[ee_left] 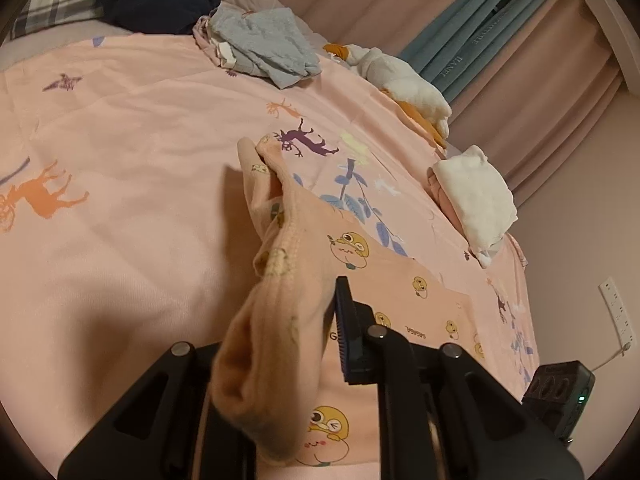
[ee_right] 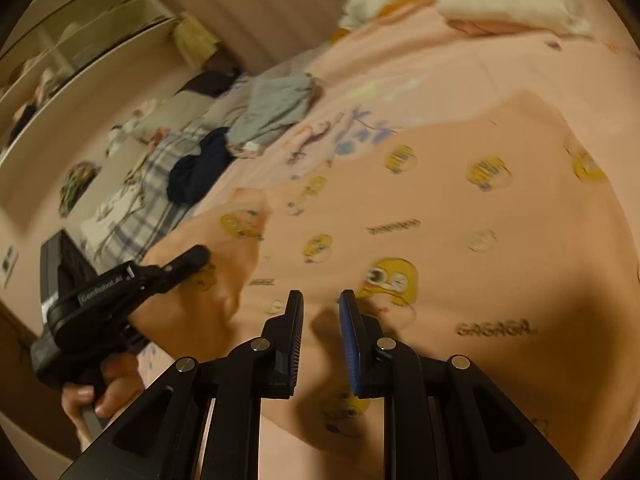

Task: Fold small clothes

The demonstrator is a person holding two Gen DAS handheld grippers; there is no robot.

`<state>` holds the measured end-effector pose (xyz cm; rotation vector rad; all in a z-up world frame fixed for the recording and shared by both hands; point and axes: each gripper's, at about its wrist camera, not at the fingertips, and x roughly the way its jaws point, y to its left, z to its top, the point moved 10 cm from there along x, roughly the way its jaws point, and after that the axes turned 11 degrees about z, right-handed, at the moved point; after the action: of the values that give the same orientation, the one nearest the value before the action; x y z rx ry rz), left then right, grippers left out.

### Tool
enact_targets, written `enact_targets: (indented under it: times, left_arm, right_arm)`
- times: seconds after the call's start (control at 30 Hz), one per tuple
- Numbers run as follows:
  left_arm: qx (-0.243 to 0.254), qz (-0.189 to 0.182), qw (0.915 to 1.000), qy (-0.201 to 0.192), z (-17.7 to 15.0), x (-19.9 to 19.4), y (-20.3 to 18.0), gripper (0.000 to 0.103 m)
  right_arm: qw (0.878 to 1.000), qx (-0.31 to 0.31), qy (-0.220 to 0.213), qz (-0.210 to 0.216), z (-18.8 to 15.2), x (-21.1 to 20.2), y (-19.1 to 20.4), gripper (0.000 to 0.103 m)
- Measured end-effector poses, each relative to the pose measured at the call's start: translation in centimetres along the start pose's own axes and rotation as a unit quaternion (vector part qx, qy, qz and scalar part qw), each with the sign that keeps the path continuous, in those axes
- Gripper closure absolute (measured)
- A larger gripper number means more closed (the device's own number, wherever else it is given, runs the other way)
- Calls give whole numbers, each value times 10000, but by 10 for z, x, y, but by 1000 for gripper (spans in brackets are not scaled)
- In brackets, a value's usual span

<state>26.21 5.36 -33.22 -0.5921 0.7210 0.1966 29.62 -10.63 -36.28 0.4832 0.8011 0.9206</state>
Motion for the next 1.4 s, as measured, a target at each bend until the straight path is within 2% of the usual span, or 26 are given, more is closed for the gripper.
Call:
enact_targets:
  times: [0.07, 0.13, 0.17, 0.2, 0.3, 0.33, 0.4, 0.47, 0.53, 0.57, 0.63, 0.7, 0.77, 0.8, 0.87, 0.9, 0.93, 0.97, 1.0, 1.03, 1.07, 1.1, 1.17, 1.3, 1.37, 1.4]
  left_arm:
    - [48, -55, 10000, 51, -1, -4, -6, 89]
    - [134, -200, 9997, 79, -2, -9, -16, 89]
    - [214, -245, 9995, 53, -2, -12, -22, 89]
    - [292, -246, 9993, 19, -2, -13, -28, 89]
    - [564, -132, 9983, 56, -8, -7, -45, 89]
    - [631, -100, 9979, 143, -13, -1, -49, 89]
    - [699, -93, 9970, 320, -24, 8, -57, 94]
    - [814, -168, 9963, 200, -30, 5, -68, 94]
    - [1151, -255, 9930, 118, -43, 4, -87, 94]
    - [1271, -348, 9910, 220, -51, 6, -95, 94]
    - [1487, -673, 9838, 736, -82, 12, -114, 94]
    - [1700, -724, 9790, 866, -102, 14, -119, 93]
    - [2002, -542, 9759, 682, -111, 11, -115, 93]
    - [2067, -571, 9742, 697, -113, 8, -111, 93]
    - [1921, -871, 9734, 891, -113, 0, -106, 87]
    - [1809, -1027, 9737, 928, -110, -7, -103, 83]
    - [1692, -1171, 9747, 870, -102, -15, -100, 77]
    - [1630, -1231, 9764, 698, -90, -24, -97, 72]
    - [1612, -1204, 9783, 494, -81, -30, -93, 58]
    - [1627, -1067, 9806, 221, -70, -35, -86, 40]
    - [1678, -837, 9822, -108, -59, -40, -77, 33]
    - [1770, -599, 9816, -386, -50, -43, -68, 30]
    - [1798, -312, 9819, -499, -42, -39, -51, 30]
    - [1268, -248, 9916, -45, -39, -13, -7, 30]
    - [878, -138, 9956, 289, -40, 1, 19, 32]
    - [662, -166, 9970, 372, -39, 4, 28, 34]
  right_arm:
    - [9982, -218, 383, -409, -11, 16, -4, 81]
    - [9976, -250, 447, -457, -14, 23, -6, 81]
    - [9982, -119, 458, -368, -12, 22, -7, 82]
    - [9985, 41, 465, -283, -13, 20, -10, 86]
    - [9967, 674, 378, 233, -13, 13, -20, 87]
    - [9939, 940, 319, 472, -11, 5, -22, 87]
    - [9919, 1120, 200, 568, -10, -10, -27, 87]
    - [9932, 1084, -108, 418, -4, -37, -38, 87]
    - [9922, 1088, -403, 453, 0, -59, -45, 87]
    - [9898, 1168, -559, 593, 3, -71, -49, 87]
    - [9848, 1341, -854, 700, 8, -89, -61, 78]
    - [9806, 1569, -1022, 576, 7, -98, -77, 76]
    - [9768, 1761, -995, 707, 5, -97, -81, 76]
    - [9755, 1797, -985, 793, 3, -97, -79, 75]
    - [9760, 1749, -913, 924, 3, -93, -70, 61]
    - [9770, 1692, -839, 995, 4, -89, -62, 46]
    - [9770, 1667, -809, 1058, 6, -88, -57, 33]
    - [9764, 1664, -819, 1106, 9, -85, -52, 29]
    - [9757, 1651, -835, 1170, 13, -84, -46, 29]
    - [9751, 1599, -800, 1314, 17, -81, -38, 29]
    - [9736, 1542, -700, 1533, 22, -75, -28, 29]
    - [9730, 1526, -621, 1619, 25, -73, -25, 29]
    - [9763, 1513, -490, 1465, 31, -56, -22, 29]
    - [9810, 1519, -55, 1205, 36, -15, -25, 29]
    - [9813, 1518, 395, 1116, 30, 13, -26, 29]
    - [9820, 1473, 458, 1092, 28, 16, -26, 29]
